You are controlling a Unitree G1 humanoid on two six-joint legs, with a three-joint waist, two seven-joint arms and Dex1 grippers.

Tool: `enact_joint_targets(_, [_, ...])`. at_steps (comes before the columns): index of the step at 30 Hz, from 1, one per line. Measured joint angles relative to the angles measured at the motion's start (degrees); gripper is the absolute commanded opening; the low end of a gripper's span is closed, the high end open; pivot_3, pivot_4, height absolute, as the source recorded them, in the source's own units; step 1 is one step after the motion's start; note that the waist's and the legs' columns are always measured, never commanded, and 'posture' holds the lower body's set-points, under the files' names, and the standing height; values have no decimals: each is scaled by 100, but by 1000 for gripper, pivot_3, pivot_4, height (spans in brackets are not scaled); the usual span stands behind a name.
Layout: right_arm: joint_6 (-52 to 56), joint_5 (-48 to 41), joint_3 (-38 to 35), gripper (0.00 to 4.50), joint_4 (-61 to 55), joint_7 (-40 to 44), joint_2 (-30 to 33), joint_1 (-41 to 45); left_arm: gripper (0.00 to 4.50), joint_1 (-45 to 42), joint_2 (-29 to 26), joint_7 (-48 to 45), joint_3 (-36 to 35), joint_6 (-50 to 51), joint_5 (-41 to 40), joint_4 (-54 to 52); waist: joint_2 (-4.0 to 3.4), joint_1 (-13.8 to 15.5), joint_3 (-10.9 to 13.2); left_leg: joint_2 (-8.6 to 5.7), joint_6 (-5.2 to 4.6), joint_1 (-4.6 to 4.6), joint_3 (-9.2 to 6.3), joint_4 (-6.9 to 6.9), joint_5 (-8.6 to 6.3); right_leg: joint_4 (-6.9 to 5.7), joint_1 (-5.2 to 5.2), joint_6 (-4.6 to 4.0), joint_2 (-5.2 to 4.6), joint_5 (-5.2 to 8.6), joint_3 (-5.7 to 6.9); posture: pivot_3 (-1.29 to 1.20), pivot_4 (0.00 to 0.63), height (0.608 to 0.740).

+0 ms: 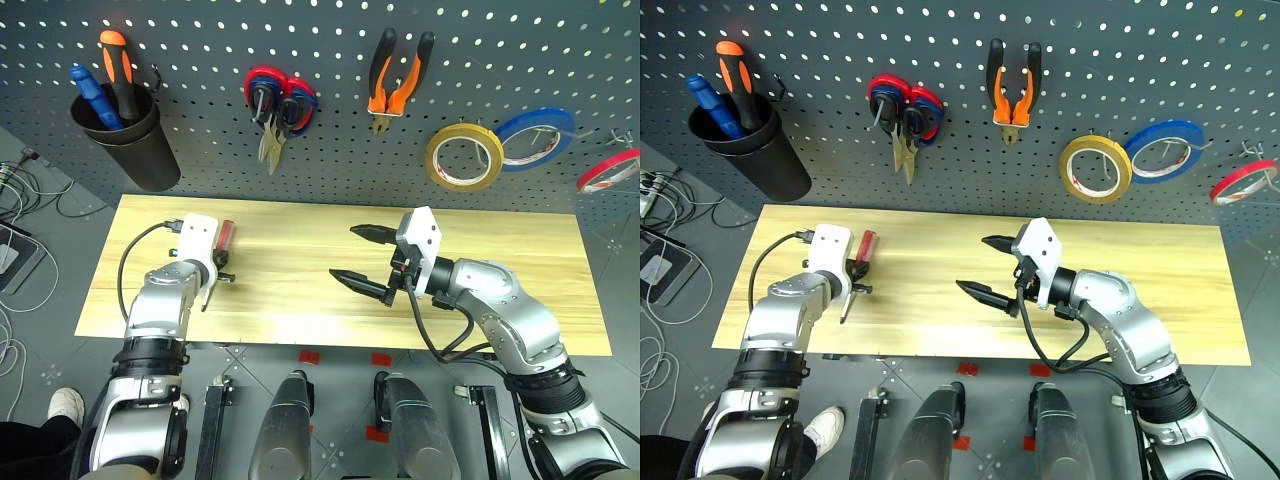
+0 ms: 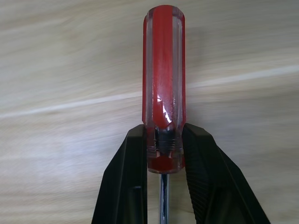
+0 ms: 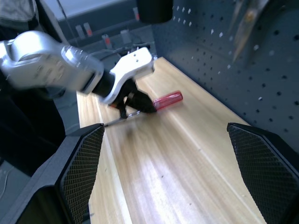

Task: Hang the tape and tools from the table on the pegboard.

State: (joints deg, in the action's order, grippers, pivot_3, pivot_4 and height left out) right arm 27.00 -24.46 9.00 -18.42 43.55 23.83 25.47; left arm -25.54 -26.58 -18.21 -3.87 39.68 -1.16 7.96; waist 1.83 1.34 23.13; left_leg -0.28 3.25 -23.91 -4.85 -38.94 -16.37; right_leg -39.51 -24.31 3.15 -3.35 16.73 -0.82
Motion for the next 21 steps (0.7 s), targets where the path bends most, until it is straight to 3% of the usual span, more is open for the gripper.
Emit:
enact_joint_targets(6, [239, -391, -365, 4500, -455, 2, 198, -438, 741, 870, 157, 167, 383, 246, 153, -1794, 6, 4, -16, 4, 6, -5, -6, 4, 4, 11, 1, 1, -17, 0, 3, 133, 309, 740])
enact_joint_targets(11, [371, -671, -668, 4500, -935, -315, 68, -634, 741, 1650, 178, 484, 867, -367, 644, -3310, 13, 12, -114, -1, 18, -5, -9, 10, 10, 14, 2, 1, -24, -1, 7, 147, 255, 740])
enact_joint_targets(16, [374, -864, -792, 4500, -1158, -688, -204, -621, 741, 1859, 233, 857, 893, -1153, 1052, -3692, 10, 37, -340, -8, 18, -5, -10, 19, 10, 37, 14, 1, -19, -1, 19, 158, 212, 740])
enact_joint_targets(21, [379, -1102, -889, 4500, -1274, -1030, -489, -285, 741, 1199, 417, 1287, 531, -1544, 1274, -3748, 15, 94, -562, -19, 18, -5, 1, 17, 10, 46, 20, 2, -12, -5, 25, 164, 183, 740])
